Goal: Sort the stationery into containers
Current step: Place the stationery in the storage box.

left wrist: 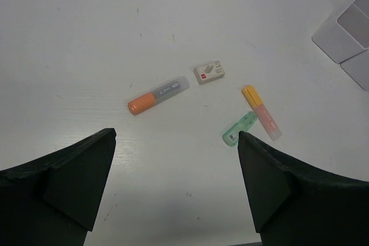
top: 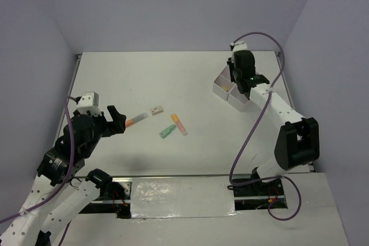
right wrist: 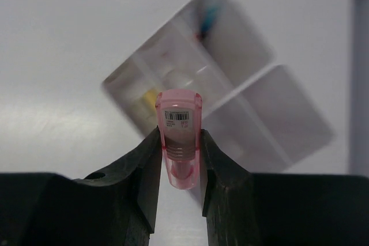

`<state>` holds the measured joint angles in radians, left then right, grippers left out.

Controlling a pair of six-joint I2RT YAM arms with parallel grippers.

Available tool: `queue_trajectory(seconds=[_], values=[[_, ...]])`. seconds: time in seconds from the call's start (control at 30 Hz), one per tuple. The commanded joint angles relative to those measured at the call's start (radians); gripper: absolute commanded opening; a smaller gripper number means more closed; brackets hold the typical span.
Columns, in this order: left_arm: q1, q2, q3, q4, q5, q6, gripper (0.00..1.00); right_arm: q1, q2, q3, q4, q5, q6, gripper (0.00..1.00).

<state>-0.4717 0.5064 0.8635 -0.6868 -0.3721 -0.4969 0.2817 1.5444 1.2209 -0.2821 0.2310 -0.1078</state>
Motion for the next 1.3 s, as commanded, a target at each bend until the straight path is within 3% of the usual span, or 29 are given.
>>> queue_trajectory(seconds=[0.0,0.1,0.13,0.3,0.6,1.27], values=[[-0.005,0.000,-0.001,0.043,0.013,0.024,0.99,-0.032,-0.067,-0.024,0.294,0.287,0.010,0.00],[-0.008,0.001,0.000,0.043,0.012,0.024,0.99,-0.062,-0.073,-0.058,0.444,0.286,-0.056,0.00],[-0.011,-0.002,-0.001,0.043,0.012,0.024,0.99,-0.076,-0.064,-0.055,0.477,0.219,-0.082,0.00],[-0.018,-0.005,-0.003,0.046,0.018,0.026,0.99,-0.142,-0.020,-0.017,0.477,0.099,-0.110,0.00],[-0.021,0.000,-0.003,0.052,0.033,0.034,0.99,-0.208,-0.032,-0.224,0.699,-0.061,-0.204,0.03],[-0.033,-0.009,-0.004,0.053,0.039,0.037,0.99,-0.249,0.062,-0.293,0.764,0.018,-0.231,0.09]])
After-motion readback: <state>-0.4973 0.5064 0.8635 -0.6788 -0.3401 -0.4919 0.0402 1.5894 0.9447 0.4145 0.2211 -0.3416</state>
